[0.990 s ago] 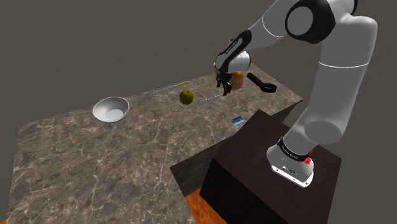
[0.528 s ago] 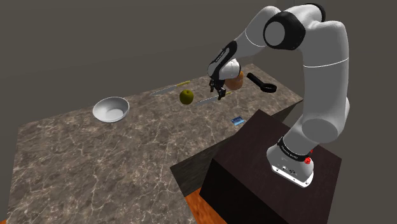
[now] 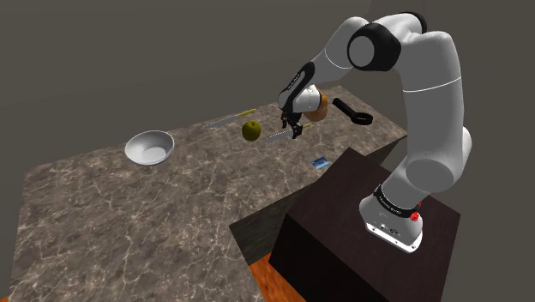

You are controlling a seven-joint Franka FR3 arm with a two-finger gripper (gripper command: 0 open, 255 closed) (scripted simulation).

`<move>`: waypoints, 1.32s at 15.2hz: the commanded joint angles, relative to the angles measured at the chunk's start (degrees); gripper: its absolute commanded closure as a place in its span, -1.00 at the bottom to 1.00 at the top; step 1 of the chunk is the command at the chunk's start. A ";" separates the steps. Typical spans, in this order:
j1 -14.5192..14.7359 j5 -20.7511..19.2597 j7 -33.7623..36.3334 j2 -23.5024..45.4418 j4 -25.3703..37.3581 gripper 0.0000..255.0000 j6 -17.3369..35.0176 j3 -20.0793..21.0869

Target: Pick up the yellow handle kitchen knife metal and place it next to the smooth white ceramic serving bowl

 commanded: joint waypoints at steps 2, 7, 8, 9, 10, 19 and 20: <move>-0.01 0.04 -0.02 0.05 -0.03 -1.00 0.09 0.04; -0.01 0.03 -0.02 0.04 -0.02 1.00 0.08 0.04; -0.01 0.03 -0.02 0.04 -0.02 1.00 0.08 0.04; -0.01 0.03 -0.02 0.04 -0.02 1.00 0.08 0.04; -0.01 0.03 -0.02 0.04 -0.02 1.00 0.08 0.04; 1.00 -0.99 0.78 -2.90 -1.19 1.00 -1.76 -1.24; 1.25 -1.27 1.00 -3.63 -1.45 1.00 -2.24 -1.56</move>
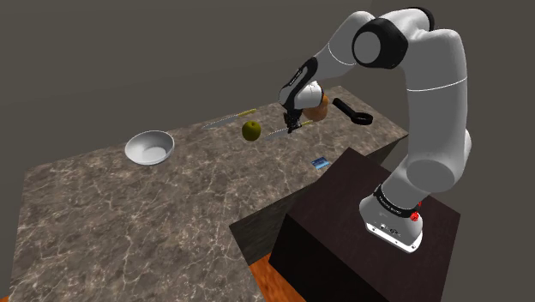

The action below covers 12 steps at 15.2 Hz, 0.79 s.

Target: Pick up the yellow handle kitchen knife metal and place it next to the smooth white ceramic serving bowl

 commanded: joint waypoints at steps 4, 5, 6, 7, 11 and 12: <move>1.28 -1.51 1.15 -3.66 -1.20 1.00 -2.52 -1.65; 1.52 -1.84 1.39 -4.37 -1.40 1.00 -3.03 -1.98; 1.77 -2.17 1.64 -5.07 -1.59 1.00 -3.54 -2.30; 2.01 -2.51 1.89 -5.77 -1.76 1.00 -4.06 -2.62; 2.95 -3.95 2.93 -8.53 -2.34 1.00 -6.20 -3.86; 3.17 -4.32 3.20 -9.21 -2.45 1.00 -6.74 -4.16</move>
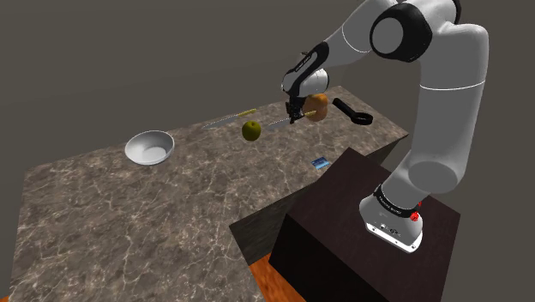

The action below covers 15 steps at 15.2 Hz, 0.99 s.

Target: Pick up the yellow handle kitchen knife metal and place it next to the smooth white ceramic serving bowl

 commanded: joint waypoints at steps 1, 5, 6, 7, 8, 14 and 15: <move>0.47 -0.72 0.52 -1.40 -0.43 1.00 -0.95 -0.58; 1.29 -2.27 1.63 -4.04 -0.70 1.00 -3.21 -1.69; 1.48 -2.67 1.91 -4.69 -0.73 1.00 -3.79 -1.95; 1.67 -3.06 2.19 -5.34 -0.75 1.00 -4.38 -2.21; 1.85 -3.46 2.47 -5.97 -0.76 1.00 -4.97 -2.45; 5.39 -4.96 7.49 -7.92 -1.57 1.00 -5.74 -2.07; 6.44 -5.16 8.97 -8.04 -1.71 1.00 -5.63 -1.77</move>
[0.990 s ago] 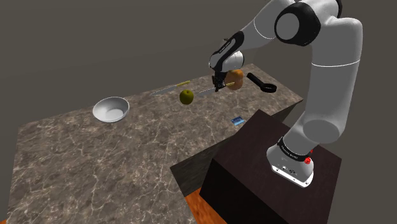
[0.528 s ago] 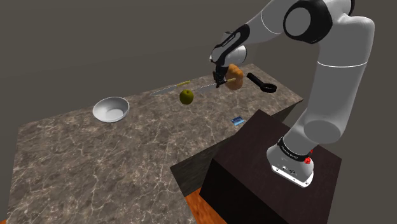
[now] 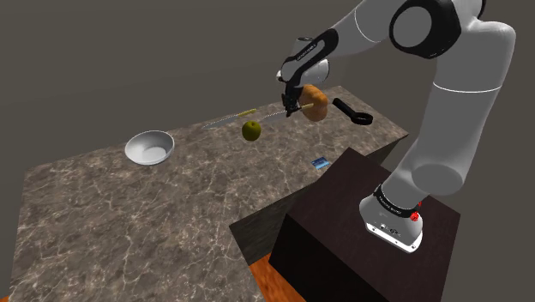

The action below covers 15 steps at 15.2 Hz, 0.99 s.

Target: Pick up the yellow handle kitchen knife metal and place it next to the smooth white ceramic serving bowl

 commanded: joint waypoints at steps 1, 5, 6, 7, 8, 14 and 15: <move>2.28 -0.54 3.19 -0.65 -0.92 1.00 0.47 0.56; 6.29 -1.21 9.02 -0.53 -0.56 1.00 0.53 1.89; 7.26 -1.36 10.46 -0.39 -0.30 1.00 0.48 2.24; 8.21 -1.50 11.89 -0.21 0.02 1.00 0.40 2.59; 9.16 -1.63 13.31 0.02 0.41 1.00 0.30 2.94; 14.59 -2.27 21.52 2.23 4.15 1.00 -0.91 4.97; 15.45 -2.35 22.83 2.74 5.01 1.00 -1.21 5.29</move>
